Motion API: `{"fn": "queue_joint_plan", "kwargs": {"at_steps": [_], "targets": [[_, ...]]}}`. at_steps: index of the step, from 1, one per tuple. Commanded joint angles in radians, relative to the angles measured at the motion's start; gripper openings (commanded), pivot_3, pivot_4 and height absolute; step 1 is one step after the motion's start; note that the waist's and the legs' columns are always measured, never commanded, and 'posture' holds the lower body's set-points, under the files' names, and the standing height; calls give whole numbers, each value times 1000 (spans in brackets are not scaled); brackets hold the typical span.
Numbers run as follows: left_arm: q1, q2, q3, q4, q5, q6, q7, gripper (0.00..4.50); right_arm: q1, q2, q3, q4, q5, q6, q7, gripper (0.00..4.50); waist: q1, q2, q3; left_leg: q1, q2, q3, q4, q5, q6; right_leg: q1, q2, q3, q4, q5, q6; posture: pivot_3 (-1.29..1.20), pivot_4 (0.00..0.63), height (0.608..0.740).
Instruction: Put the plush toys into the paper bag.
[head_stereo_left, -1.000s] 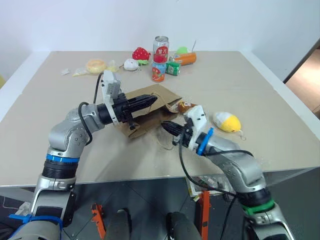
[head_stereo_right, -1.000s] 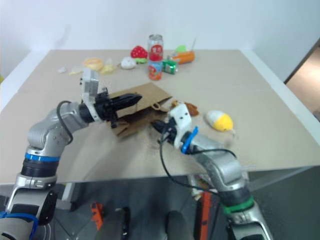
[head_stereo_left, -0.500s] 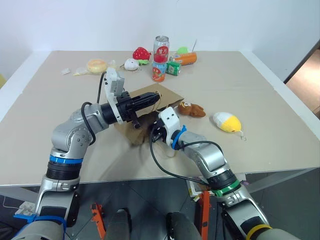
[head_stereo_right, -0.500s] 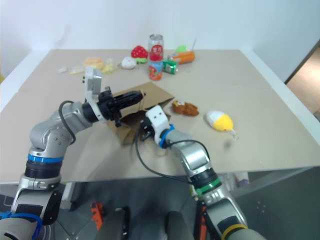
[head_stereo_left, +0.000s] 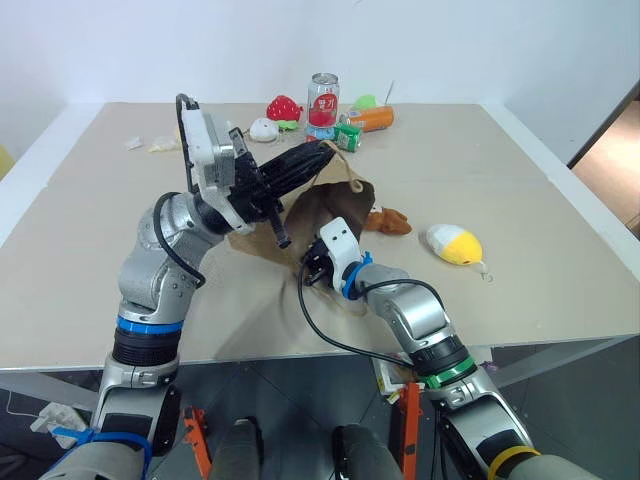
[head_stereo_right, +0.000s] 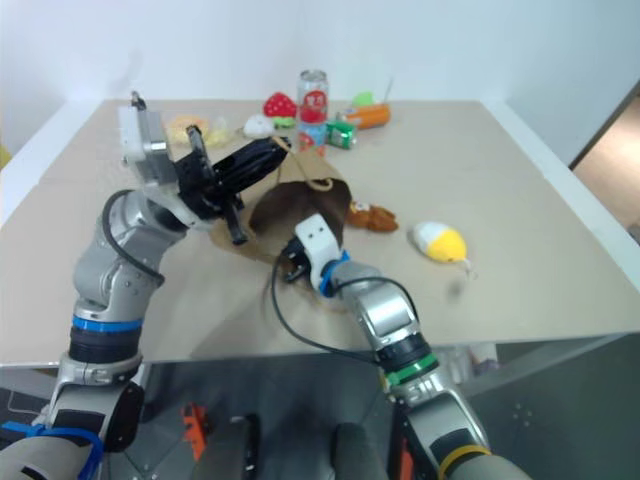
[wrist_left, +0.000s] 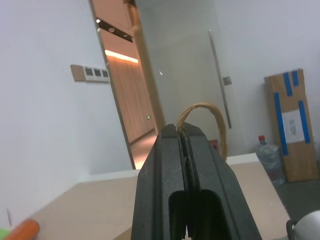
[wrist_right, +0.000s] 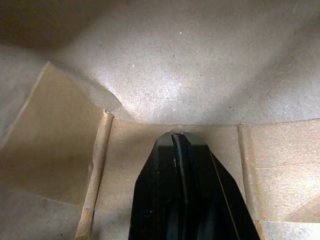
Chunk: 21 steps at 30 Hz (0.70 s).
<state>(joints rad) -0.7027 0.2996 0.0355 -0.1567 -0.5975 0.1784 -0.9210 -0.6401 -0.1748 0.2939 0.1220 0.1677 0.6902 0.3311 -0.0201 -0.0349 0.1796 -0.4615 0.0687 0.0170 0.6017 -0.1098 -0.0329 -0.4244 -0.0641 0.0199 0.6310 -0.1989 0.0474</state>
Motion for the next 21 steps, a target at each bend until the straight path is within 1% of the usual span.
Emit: {"fn": "queue_joint_plan", "kwargs": {"at_steps": [1,3,6,10,12,16,19,20,21], "targets": [[22,18,-13,8,41,-77,-46,0,8,-4,-25,17,-21,23,1,72,0,0,0,0,0,0,0,0,0,0,0,0,0,0,0,0,150,740],[43,27,-21,35,61,-90,-65,0,5,1,-48,5,3,18,12,72,0,0,0,0,0,0,0,0,0,0,0,0,0,0,0,0,150,740],[84,49,-39,80,94,-119,-107,0,13,8,-117,-78,98,26,77,72,0,0,0,0,0,0,0,0,0,0,0,0,0,0,0,0,150,740],[132,67,-37,126,105,-145,-145,0,64,-46,-194,-267,233,65,194,72,0,0,0,-1,0,0,0,0,0,-1,0,0,0,0,0,0,150,740],[131,63,-32,134,102,-149,-145,0,85,-68,-214,-318,263,81,219,72,-1,1,0,-1,0,0,-1,0,0,-2,0,0,0,-1,1,0,150,740],[118,53,-19,142,84,-145,-134,0,151,-146,-274,-448,329,111,265,72,0,1,0,-1,0,0,-2,0,0,-2,0,0,0,-2,1,0,150,740],[116,52,-17,137,79,-143,-133,0,194,-219,-364,-499,355,90,301,72,2,1,0,-1,0,0,-2,0,0,-2,0,0,0,-2,1,0,150,740],[117,51,-17,133,77,-141,-131,0,195,-241,-400,-486,344,88,286,324,1,1,0,-1,0,0,-2,0,0,-2,0,0,0,-2,1,0,150,740],[118,50,-16,129,75,-140,-130,0,184,-253,-443,-456,346,102,257,678,2,1,1,-1,0,0,-1,0,0,-2,0,0,0,-2,1,0,150,740]]}}
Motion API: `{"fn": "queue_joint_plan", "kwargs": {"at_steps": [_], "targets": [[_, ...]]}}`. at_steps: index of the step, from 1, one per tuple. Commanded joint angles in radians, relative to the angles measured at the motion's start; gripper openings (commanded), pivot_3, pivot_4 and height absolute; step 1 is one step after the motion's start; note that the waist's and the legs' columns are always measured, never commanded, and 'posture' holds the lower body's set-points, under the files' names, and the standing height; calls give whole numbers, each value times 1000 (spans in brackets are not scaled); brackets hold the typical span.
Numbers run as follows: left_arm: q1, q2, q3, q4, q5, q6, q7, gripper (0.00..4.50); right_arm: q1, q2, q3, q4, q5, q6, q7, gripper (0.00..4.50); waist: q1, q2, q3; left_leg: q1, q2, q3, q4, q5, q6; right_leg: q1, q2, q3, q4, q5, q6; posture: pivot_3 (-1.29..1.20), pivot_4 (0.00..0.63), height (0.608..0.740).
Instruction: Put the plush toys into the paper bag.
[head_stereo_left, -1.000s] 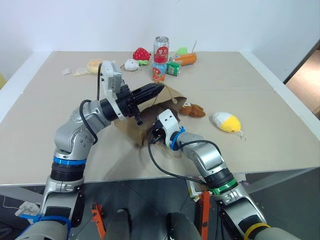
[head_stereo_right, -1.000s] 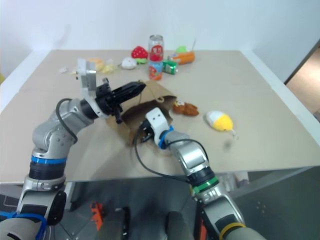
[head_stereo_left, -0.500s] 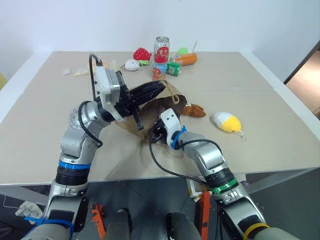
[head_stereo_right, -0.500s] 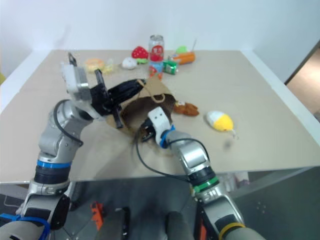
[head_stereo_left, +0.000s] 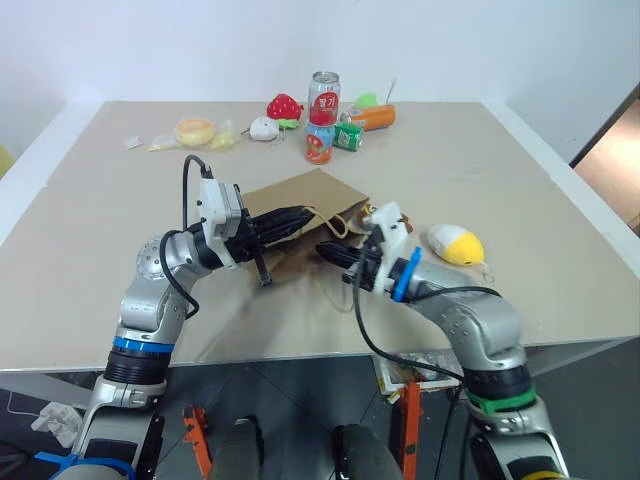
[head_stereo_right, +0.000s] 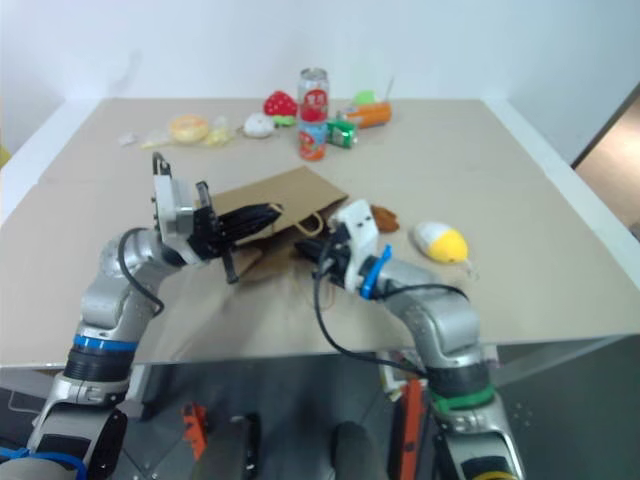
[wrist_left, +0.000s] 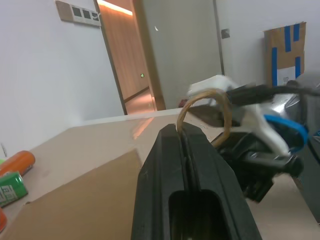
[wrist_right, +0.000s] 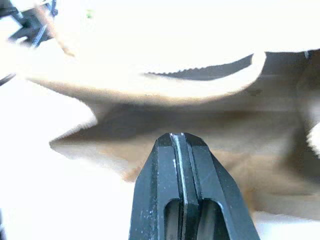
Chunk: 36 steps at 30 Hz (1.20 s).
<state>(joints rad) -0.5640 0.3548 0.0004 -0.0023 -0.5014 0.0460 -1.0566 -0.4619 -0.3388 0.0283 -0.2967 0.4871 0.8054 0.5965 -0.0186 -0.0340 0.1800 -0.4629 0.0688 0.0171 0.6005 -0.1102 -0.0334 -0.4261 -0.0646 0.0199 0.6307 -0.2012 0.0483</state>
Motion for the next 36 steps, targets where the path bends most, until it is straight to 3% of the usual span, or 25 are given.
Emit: {"fn": "queue_joint_plan", "kwargs": {"at_steps": [1,2,4,7,9,10,11,27,28,29,32,33,35,36], "targets": [[-19,-5,19,-30,-23,-6,7,0,-8,-115,-221,5,5,-24,-43,868,1,0,0,0,0,0,0,0,0,0,0,0,0,0,0,0,150,740],[-18,-6,21,-33,-27,-3,9,0,-19,-140,-261,40,-11,-37,-67,1326,1,0,0,0,0,0,0,0,0,0,0,0,0,0,0,0,150,740],[-15,-6,22,-35,-30,-2,10,0,-26,-173,-294,70,-34,-67,-81,1819,1,0,0,0,0,0,0,0,0,0,0,0,0,0,-1,0,150,740],[-7,-3,23,-38,-33,-5,7,0,-24,-222,-311,125,-85,-108,-109,3215,1,0,0,0,0,0,0,0,0,0,0,0,0,1,-1,0,150,740],[-4,0,25,-37,-34,-6,5,0,-22,-252,-301,169,-129,-131,-123,3716,0,0,0,1,0,0,0,0,0,0,0,0,0,1,-1,0,150,740],[-4,0,25,-36,-35,-7,4,0,-21,-261,-294,182,-144,-139,-126,4389,-2,1,0,1,0,0,0,0,0,0,0,0,0,1,-1,0,150,740],[-4,0,26,-35,-35,-7,3,0,-25,-260,-298,206,-143,-137,-128,4473,-3,1,0,1,0,0,0,0,0,-1,0,0,0,1,-1,0,150,740],[-19,4,31,-28,-36,-2,15,0,-58,-269,-171,490,-326,-237,-183,4473,-2,2,2,0,0,0,1,0,0,0,0,1,0,0,0,0,150,740],[-19,4,30,-28,-36,-2,16,0,-59,-263,-171,492,-323,-249,-175,3977,-2,2,2,0,0,0,1,0,0,0,0,1,0,0,0,0,150,740],[-20,4,30,-27,-35,-2,16,0,-60,-258,-173,492,-320,-256,-171,3865,-2,3,2,0,0,0,1,0,0,0,1,1,0,0,0,0,150,740],[-19,4,29,-31,-36,-2,18,0,-55,-253,-178,469,-310,-257,-159,2784,-3,3,2,1,0,0,0,0,0,0,1,1,0,0,0,0,150,740],[-21,3,28,-29,-36,-2,18,0,-51,-255,-179,455,-304,-262,-149,2076,-3,3,2,1,0,0,0,0,0,0,1,1,0,0,0,0,150,740],[-22,2,27,-28,-36,-2,19,0,-49,-253,-195,434,-283,-260,-141,1573,-3,3,2,1,0,0,1,0,0,0,1,1,0,0,0,0,150,740],[-22,2,26,-29,-36,-1,19,0,-49,-251,-201,429,-277,-258,-139,1573,-2,3,2,1,0,0,1,0,0,0,1,1,0,0,0,0,150,740]]}}
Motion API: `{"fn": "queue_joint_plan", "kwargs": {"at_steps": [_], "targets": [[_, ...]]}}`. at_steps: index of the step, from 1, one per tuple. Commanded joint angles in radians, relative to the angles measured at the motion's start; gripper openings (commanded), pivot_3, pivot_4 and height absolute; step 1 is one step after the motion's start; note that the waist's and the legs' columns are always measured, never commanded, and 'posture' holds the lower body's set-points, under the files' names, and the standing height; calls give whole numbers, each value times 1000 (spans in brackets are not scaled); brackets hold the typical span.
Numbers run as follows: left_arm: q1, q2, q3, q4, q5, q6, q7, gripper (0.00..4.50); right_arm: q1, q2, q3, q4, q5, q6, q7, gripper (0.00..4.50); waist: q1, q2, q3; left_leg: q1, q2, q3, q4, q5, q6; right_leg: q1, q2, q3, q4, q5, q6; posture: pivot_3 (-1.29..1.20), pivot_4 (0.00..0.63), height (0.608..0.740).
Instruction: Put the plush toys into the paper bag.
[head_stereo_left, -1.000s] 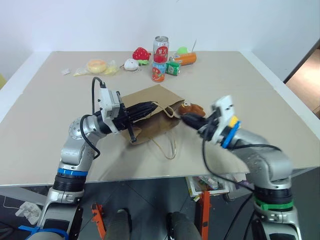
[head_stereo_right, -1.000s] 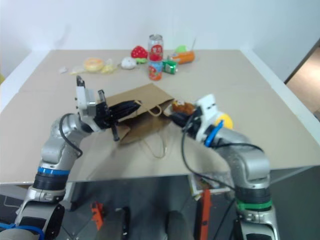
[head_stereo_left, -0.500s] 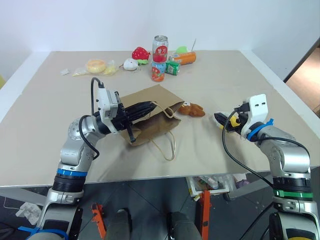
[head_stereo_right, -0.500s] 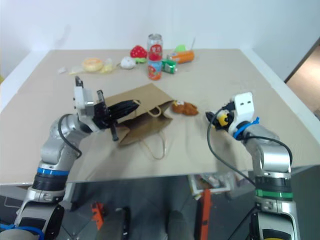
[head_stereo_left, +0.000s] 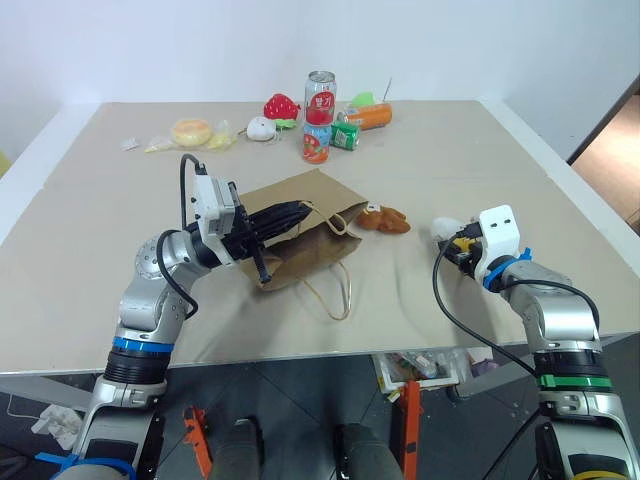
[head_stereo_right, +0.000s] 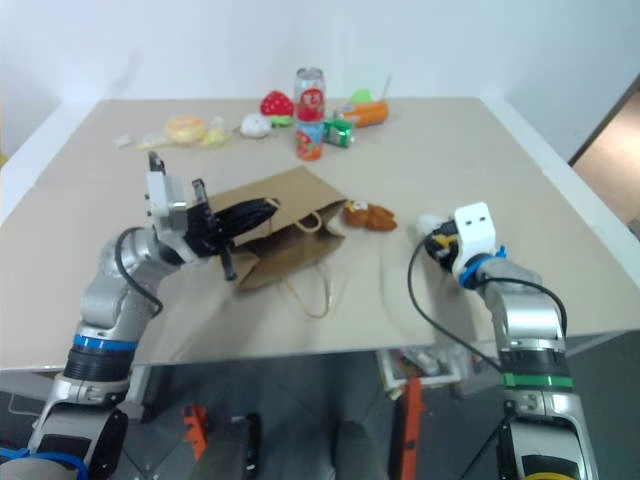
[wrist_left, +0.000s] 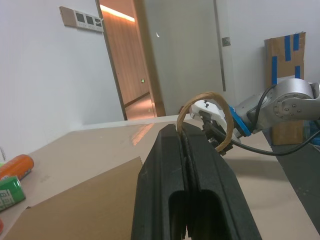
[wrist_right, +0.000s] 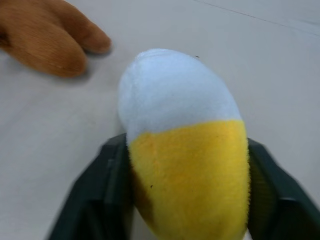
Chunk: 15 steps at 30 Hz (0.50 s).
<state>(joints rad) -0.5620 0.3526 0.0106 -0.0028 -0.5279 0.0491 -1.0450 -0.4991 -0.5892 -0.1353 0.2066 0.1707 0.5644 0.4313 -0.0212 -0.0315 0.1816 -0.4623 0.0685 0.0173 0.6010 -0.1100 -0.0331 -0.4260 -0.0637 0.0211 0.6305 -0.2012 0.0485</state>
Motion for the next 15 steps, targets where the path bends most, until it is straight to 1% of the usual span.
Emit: {"fn": "queue_joint_plan", "kwargs": {"at_steps": [1,2,3,5,10,12,15], "targets": [[-24,3,16,-27,-10,-5,7,0,-12,-2,-41,-84,43,-18,29,945,0,0,0,0,0,0,0,0,0,0,0,0,0,0,0,0,150,740],[-24,2,15,-27,-9,-5,8,0,-12,-2,-47,-93,49,-15,32,799,0,0,0,0,0,0,0,0,0,0,0,0,0,0,0,0,150,740],[-25,2,14,-24,-10,-5,7,0,-17,10,-69,-125,96,20,46,449,0,0,0,0,0,0,0,0,0,0,0,0,0,0,0,0,150,740],[-26,1,13,-21,-11,-3,7,0,8,9,-70,-226,181,66,122,127,0,0,0,0,0,0,0,0,0,0,0,0,0,0,0,0,150,740],[-24,4,9,-19,-21,18,3,0,153,-63,0,-532,354,143,346,127,1,0,0,0,0,-1,-1,0,0,0,1,0,0,0,1,0,150,740],[-24,3,8,-16,-24,27,2,0,160,-69,31,-590,373,165,362,127,2,0,0,0,0,-1,-1,0,0,0,1,0,0,-1,1,0,150,740],[-25,1,7,-15,-28,40,3,0,102,-36,90,-588,344,165,325,127,-1,0,0,0,0,-1,0,0,0,0,1,0,0,-1,0,0,150,740]]}}
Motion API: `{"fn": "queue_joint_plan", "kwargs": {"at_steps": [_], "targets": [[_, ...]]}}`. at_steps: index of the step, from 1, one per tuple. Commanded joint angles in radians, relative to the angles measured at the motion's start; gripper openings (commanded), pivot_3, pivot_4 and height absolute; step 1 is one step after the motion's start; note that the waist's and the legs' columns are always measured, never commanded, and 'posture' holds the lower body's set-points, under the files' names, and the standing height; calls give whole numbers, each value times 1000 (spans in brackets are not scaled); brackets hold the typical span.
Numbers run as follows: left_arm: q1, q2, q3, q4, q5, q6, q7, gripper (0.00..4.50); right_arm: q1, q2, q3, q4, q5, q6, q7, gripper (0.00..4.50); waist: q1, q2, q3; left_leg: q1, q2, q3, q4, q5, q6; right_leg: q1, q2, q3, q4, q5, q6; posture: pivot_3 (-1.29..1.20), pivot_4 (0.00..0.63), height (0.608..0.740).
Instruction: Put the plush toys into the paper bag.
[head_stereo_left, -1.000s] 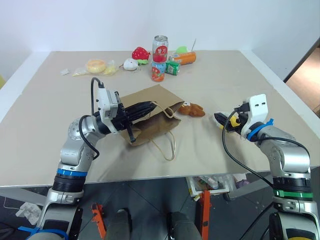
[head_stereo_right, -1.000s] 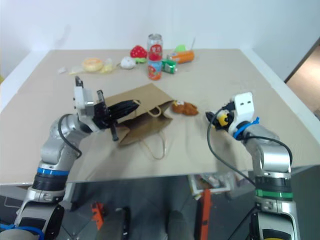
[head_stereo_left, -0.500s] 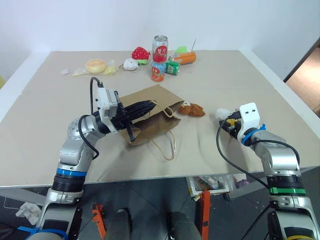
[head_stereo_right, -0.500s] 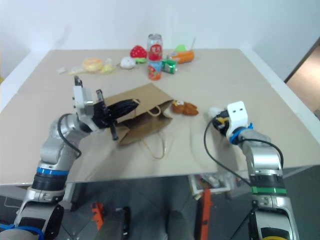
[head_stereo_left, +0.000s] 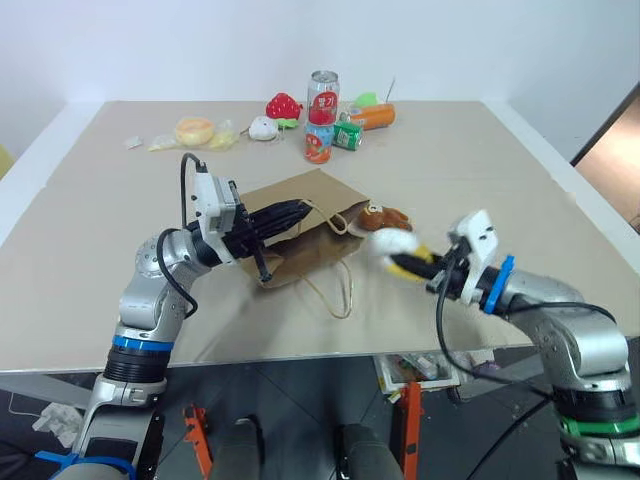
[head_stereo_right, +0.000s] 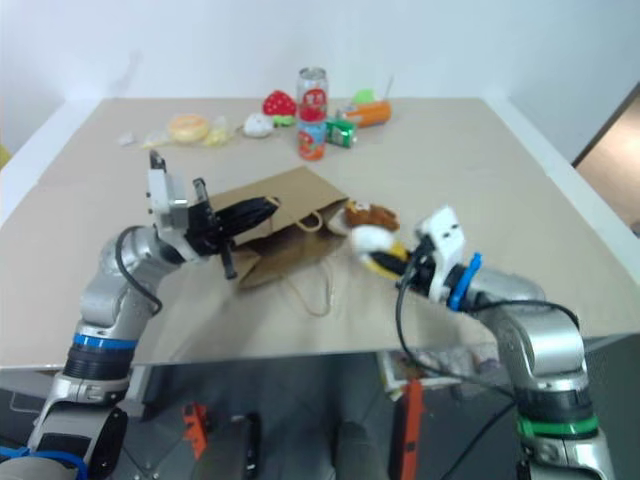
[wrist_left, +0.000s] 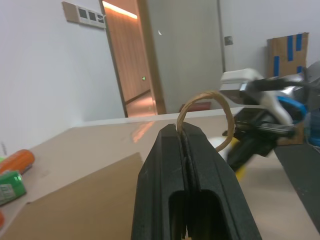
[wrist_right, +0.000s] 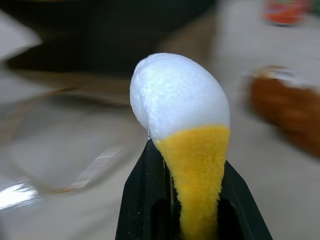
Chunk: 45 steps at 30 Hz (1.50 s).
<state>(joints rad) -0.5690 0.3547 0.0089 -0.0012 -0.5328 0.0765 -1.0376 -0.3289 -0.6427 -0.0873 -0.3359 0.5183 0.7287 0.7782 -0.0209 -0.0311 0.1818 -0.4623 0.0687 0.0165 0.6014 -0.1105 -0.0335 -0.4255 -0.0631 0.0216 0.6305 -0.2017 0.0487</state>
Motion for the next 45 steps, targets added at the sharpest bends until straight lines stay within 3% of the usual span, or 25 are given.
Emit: {"fn": "queue_joint_plan", "kwargs": {"at_steps": [1,8,14,25,31,35,36,37,40,45], "targets": [[-18,-1,8,-18,-24,17,-6,0,-93,31,64,-40,-19,-3,-35,127,-2,0,0,0,0,0,1,0,0,0,0,0,0,1,-1,0,150,740],[-18,0,5,-23,-28,28,-7,0,-246,150,203,-12,-59,-3,-78,127,0,0,0,1,0,-1,1,0,0,-1,1,0,0,3,-3,0,150,740],[-16,-2,7,-36,-28,32,-1,0,-269,230,321,60,-137,-41,-95,127,1,0,0,-1,0,-3,-1,0,0,-1,2,0,0,-1,-1,0,150,740],[-21,-5,10,-40,-33,39,3,0,-414,400,344,311,-302,-152,-262,127,0,0,0,0,0,-3,-1,0,0,-2,2,0,0,2,-3,0,150,740],[-28,-11,8,-34,-32,37,2,0,-407,489,365,379,-328,-171,-309,127,0,0,0,0,0,-3,-1,0,0,-2,3,0,0,1,-2,0,150,740],[-28,-12,9,-34,-31,36,2,0,-375,502,361,439,-338,-184,-301,1556,0,0,0,-1,0,-3,-2,0,0,-2,3,0,1,0,-1,0,150,740],[-29,-12,10,-33,-31,36,2,0,-376,504,346,445,-333,-179,-304,2089,0,0,0,-1,0,-3,-2,0,0,-1,3,0,0,0,-1,0,150,740],[-28,-11,12,-35,-31,38,3,0,-378,505,324,442,-320,-172,-301,2280,0,0,0,-1,0,-3,-2,0,0,-1,3,0,1,0,-2,0,150,740],[-26,-11,13,-38,-32,42,4,0,-394,495,258,435,-279,-152,-291,3404,0,0,0,-1,0,-3,-1,0,0,-1,3,0,1,0,-2,0,150,740],[-29,-11,15,-32,-35,45,3,0,-402,449,163,388,-207,-102,-256,3404,0,0,0,-1,0,-3,-1,0,0,-1,3,0,1,1,-2,0,150,740]]}}
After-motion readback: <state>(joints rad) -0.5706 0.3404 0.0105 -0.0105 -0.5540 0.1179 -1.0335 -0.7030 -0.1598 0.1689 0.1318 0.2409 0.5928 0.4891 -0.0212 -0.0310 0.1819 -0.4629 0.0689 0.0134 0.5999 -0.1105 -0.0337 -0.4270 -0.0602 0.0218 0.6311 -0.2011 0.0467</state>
